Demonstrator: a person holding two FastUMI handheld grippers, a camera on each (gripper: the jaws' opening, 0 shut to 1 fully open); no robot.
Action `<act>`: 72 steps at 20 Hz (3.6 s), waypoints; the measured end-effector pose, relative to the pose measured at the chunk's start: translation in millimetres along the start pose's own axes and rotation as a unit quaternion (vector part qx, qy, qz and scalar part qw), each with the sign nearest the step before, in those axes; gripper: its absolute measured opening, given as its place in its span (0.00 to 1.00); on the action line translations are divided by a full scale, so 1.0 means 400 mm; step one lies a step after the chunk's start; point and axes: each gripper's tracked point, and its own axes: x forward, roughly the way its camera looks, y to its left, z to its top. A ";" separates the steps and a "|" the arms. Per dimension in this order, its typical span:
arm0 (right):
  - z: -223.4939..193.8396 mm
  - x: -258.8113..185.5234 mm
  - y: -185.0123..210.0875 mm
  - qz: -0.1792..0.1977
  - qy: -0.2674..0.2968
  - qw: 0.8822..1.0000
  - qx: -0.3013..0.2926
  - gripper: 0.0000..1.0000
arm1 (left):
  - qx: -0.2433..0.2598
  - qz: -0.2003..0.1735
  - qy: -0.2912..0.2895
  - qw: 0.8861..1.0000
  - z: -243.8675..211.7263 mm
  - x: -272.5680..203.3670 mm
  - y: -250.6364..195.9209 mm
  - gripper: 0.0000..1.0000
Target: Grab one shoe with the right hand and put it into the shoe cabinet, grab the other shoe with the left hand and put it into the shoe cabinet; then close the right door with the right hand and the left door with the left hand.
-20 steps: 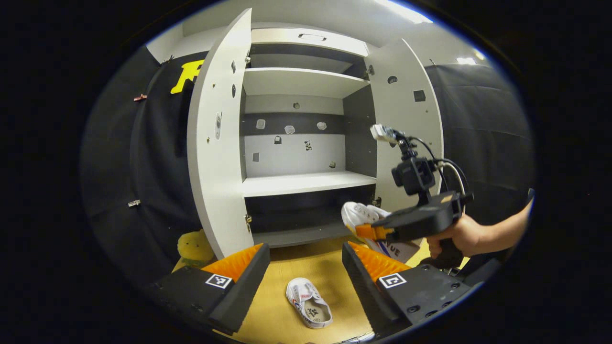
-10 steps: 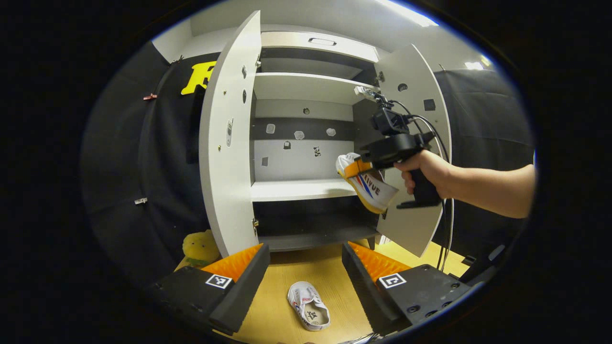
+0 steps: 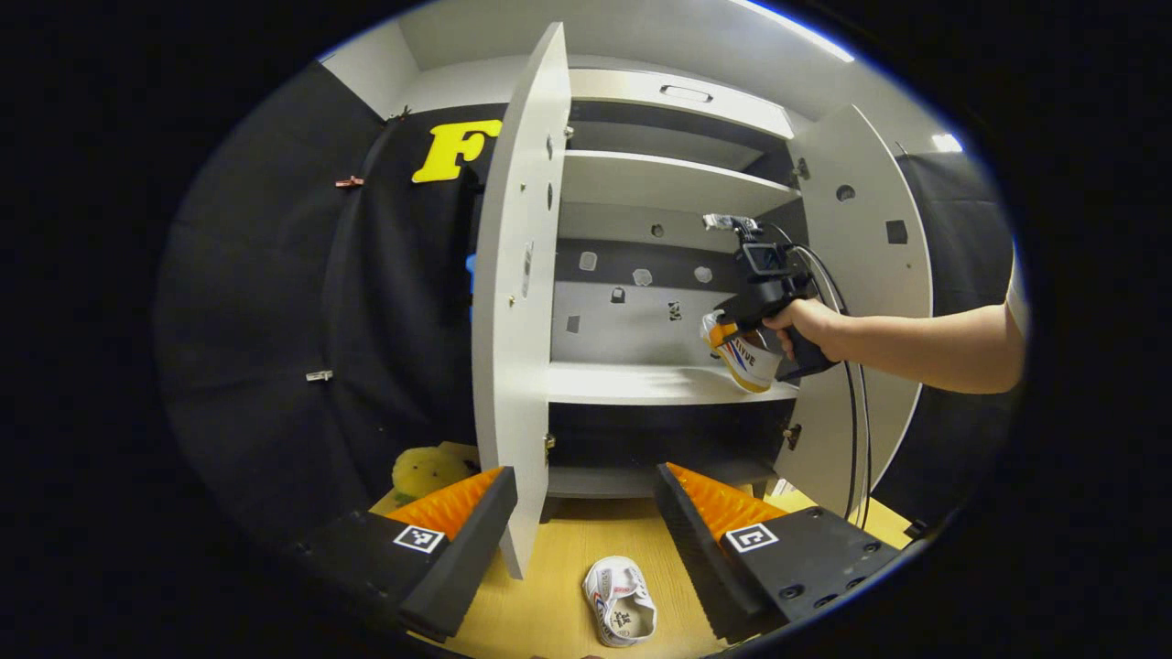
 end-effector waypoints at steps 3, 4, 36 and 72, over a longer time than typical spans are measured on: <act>0.002 0.074 -0.013 -0.006 0.027 1.000 0.000 0.05 | -0.015 0.024 0.000 1.000 -0.003 0.008 0.026 0.95; 0.006 0.109 -0.019 -0.008 0.036 0.999 0.005 0.05 | -0.019 0.029 0.001 0.999 -0.004 0.014 0.029 0.95; 0.031 -0.358 0.071 0.007 -0.092 0.994 0.062 0.98 | 0.022 -0.054 0.045 0.997 -0.157 -0.083 -0.031 0.95; -0.906 -0.967 -0.003 -0.142 0.107 0.969 0.171 0.99 | 0.131 -0.063 0.271 0.952 -0.874 0.291 -0.028 0.34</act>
